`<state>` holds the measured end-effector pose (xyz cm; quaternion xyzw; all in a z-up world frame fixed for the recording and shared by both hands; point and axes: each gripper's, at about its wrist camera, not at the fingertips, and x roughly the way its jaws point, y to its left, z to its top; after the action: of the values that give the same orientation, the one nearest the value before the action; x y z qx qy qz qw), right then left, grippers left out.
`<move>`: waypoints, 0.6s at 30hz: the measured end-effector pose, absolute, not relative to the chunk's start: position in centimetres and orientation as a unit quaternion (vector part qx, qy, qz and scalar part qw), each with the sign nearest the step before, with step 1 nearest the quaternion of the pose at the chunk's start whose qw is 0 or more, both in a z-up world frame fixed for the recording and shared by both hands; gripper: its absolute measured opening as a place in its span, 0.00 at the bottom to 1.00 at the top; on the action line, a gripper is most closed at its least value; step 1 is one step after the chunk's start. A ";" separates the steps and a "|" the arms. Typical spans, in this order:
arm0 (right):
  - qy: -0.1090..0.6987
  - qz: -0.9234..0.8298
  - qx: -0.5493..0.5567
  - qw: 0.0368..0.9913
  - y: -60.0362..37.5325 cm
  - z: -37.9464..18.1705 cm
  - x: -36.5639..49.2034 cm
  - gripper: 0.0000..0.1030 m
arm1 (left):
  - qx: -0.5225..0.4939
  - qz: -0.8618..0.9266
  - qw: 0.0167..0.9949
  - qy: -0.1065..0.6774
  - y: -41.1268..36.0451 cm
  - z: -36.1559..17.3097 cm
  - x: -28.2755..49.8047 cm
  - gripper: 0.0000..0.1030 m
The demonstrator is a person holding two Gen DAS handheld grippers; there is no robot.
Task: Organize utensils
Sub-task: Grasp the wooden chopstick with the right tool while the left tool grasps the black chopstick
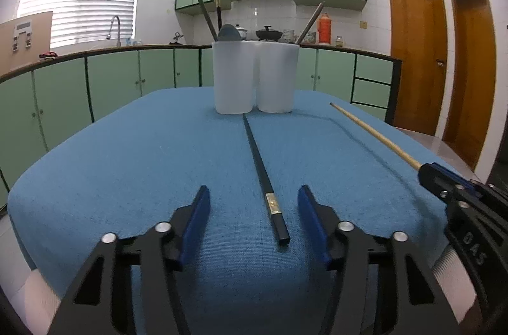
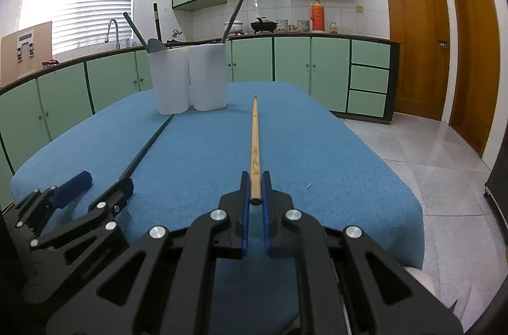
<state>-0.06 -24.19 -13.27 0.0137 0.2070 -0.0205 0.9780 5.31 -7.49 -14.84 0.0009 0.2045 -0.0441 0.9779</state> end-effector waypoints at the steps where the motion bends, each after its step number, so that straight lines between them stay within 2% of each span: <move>1: 0.206 -0.021 0.013 0.978 -24.2 -13.2 -0.1 0.06 | 0.000 -0.041 0.978 0.204 -7.4 -14.9 5.4 0.43; 2: 0.205 -0.021 0.013 0.978 -24.3 -13.2 -0.1 0.06 | -0.001 -0.039 0.978 0.204 -7.4 -14.9 5.6 0.39; 4: 0.205 -0.022 0.015 0.978 -24.5 -13.1 -0.2 0.06 | -0.006 -0.033 0.978 0.207 -7.4 -14.8 5.9 0.21; 7: 0.203 -0.023 0.017 0.979 -24.5 -13.0 -0.2 0.06 | -0.004 -0.025 0.977 0.210 -7.4 -14.9 6.1 0.09; 18: 0.195 -0.018 0.004 0.981 -24.0 -12.7 -0.9 0.06 | -0.010 -0.016 0.976 0.218 -7.2 -14.5 5.6 0.07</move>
<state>-0.94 -23.99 -12.68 0.0042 0.1950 -0.0181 0.9806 5.60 -7.17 -14.53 -0.0100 0.2183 -0.0164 0.9757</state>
